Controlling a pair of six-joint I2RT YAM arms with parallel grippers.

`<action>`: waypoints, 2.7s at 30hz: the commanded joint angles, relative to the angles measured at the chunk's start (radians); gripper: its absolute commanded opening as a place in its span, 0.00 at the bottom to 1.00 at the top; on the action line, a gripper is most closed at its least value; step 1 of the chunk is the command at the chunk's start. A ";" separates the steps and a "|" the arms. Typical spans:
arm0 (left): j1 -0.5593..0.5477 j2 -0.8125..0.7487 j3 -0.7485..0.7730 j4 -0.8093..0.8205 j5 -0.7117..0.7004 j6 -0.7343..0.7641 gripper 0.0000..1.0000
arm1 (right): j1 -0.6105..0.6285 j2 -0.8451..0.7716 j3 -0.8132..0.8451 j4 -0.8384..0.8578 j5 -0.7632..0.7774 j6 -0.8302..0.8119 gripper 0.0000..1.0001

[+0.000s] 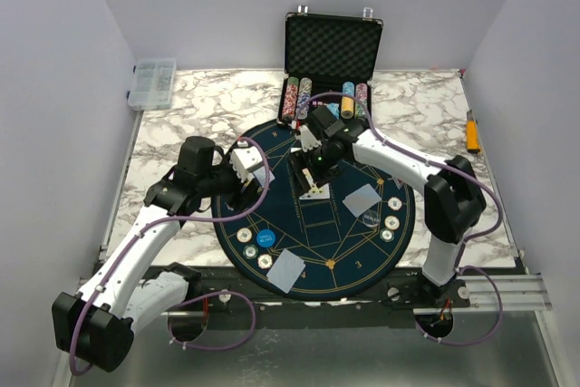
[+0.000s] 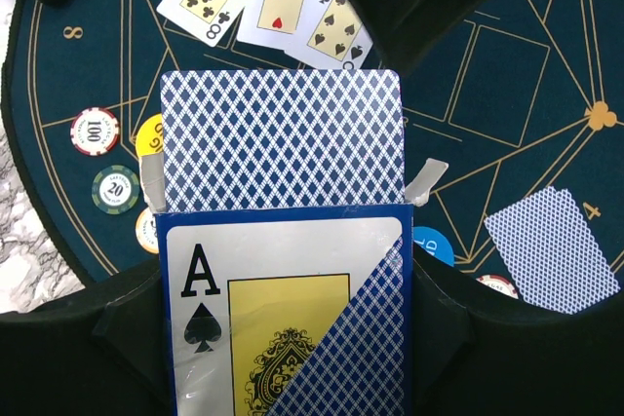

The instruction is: Distribute texas hold em gaming equipment

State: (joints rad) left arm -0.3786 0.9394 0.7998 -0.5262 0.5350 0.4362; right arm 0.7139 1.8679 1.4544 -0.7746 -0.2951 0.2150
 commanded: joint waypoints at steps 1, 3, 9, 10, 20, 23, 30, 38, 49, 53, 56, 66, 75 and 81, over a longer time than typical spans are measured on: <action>0.006 -0.001 0.005 -0.007 0.056 0.032 0.00 | -0.022 -0.111 -0.001 -0.026 -0.119 -0.062 0.81; 0.002 0.006 0.010 -0.009 0.060 0.043 0.00 | -0.062 -0.158 -0.030 0.017 -0.178 -0.056 0.81; -0.033 0.048 0.033 -0.008 0.052 0.065 0.00 | -0.109 -0.243 -0.036 0.207 -0.425 0.059 0.87; -0.040 0.055 0.038 -0.008 0.051 0.065 0.00 | -0.108 -0.243 -0.035 0.241 -0.460 0.085 0.90; -0.100 0.099 0.077 0.012 0.039 0.056 0.00 | -0.057 -0.153 -0.008 0.352 -0.578 0.178 1.00; -0.112 0.106 0.080 0.025 0.034 0.043 0.00 | -0.040 -0.135 -0.008 0.363 -0.578 0.178 0.95; -0.118 0.092 0.067 0.037 0.034 0.037 0.00 | -0.036 -0.117 -0.023 0.323 -0.512 0.156 0.69; -0.118 0.076 0.047 0.038 0.023 0.033 0.00 | -0.094 -0.163 -0.087 0.252 -0.484 0.119 0.47; -0.121 0.094 0.060 0.040 0.035 0.050 0.00 | -0.088 -0.195 -0.076 0.296 -0.616 0.083 0.67; -0.121 0.103 0.070 0.039 0.034 0.055 0.00 | -0.079 -0.143 -0.032 0.279 -0.634 0.077 0.60; -0.121 0.101 0.070 0.037 0.028 0.056 0.00 | -0.080 -0.128 -0.009 0.255 -0.620 0.064 0.43; -0.119 0.071 0.024 0.029 -0.004 0.061 0.00 | -0.143 -0.185 -0.039 0.066 -0.575 -0.024 0.01; -0.072 0.058 -0.002 0.032 0.005 0.013 0.00 | -0.291 -0.248 -0.165 0.023 -0.634 -0.037 0.00; -0.051 0.055 0.001 0.034 0.017 -0.004 0.00 | -0.291 -0.269 -0.372 0.150 -0.581 0.036 0.00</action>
State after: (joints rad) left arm -0.4404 1.0180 0.8055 -0.5201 0.5282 0.4511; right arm 0.4145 1.6199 1.2015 -0.6834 -0.8955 0.2035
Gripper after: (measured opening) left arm 0.666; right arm 0.007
